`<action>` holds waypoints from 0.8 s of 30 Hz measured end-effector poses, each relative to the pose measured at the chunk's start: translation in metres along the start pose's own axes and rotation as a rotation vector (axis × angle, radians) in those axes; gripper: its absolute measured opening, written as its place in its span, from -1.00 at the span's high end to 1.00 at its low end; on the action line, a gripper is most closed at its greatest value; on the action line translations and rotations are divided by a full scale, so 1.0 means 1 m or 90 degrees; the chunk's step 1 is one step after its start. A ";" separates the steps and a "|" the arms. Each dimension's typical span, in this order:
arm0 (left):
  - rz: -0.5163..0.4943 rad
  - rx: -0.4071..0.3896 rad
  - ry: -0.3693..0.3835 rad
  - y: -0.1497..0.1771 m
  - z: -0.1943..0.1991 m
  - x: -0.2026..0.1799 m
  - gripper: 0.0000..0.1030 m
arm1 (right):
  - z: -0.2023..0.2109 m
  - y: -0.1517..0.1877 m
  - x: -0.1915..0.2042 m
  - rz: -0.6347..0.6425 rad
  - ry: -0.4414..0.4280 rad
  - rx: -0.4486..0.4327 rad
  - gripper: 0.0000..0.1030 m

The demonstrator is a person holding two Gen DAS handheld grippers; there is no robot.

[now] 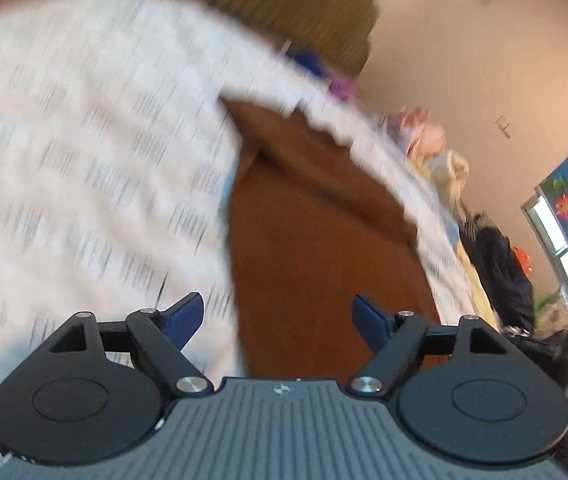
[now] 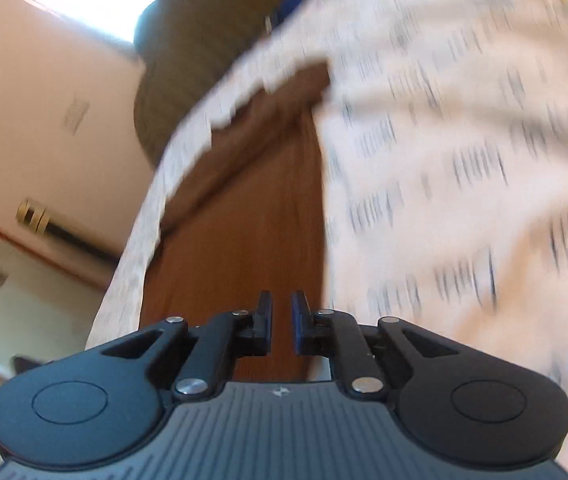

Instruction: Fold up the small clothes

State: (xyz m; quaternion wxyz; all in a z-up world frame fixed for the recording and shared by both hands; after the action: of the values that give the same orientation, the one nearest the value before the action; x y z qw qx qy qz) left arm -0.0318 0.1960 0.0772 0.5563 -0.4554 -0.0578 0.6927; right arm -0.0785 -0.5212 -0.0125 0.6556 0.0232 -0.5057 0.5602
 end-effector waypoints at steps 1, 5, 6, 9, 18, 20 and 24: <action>-0.030 -0.062 -0.050 -0.009 -0.014 -0.022 -0.51 | -0.012 -0.011 0.016 0.021 0.004 -0.032 0.77; -0.130 -0.163 -0.183 -0.006 -0.110 -0.101 -0.50 | -0.099 -0.035 0.074 0.099 0.054 -0.081 0.20; -0.148 -0.145 -0.210 0.000 -0.136 -0.111 -0.47 | -0.136 -0.037 0.103 0.139 0.089 -0.077 0.20; -0.205 -0.025 -0.282 0.028 -0.212 -0.111 -0.44 | -0.223 -0.027 0.151 0.221 0.217 -0.022 0.20; -0.233 -0.053 -0.267 0.040 -0.209 -0.102 -0.85 | -0.240 0.012 0.197 0.369 0.284 -0.050 0.06; -0.232 -0.053 -0.267 0.040 -0.211 -0.105 -0.87 | -0.242 0.020 0.201 0.385 0.302 -0.051 -0.29; -0.234 -0.050 -0.268 0.040 -0.216 -0.102 -0.91 | -0.229 0.026 0.198 0.365 0.309 -0.061 -0.48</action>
State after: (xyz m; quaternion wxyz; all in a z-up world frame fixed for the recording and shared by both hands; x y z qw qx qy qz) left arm 0.0859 0.0053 -0.0136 0.6305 -0.3044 -0.2806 0.6565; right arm 0.0201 -0.2346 -0.0016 0.5732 -0.2834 -0.3471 0.6861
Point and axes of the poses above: each gripper's, at about its wrist camera, not at the fingertips, and z roughly against the way its jaws point, x to its left, y to its underside, the point moved 2 cm from there along -z, roughly the way its jaws point, and after that the axes turned 6 degrees about z, right-handed, at the moved point
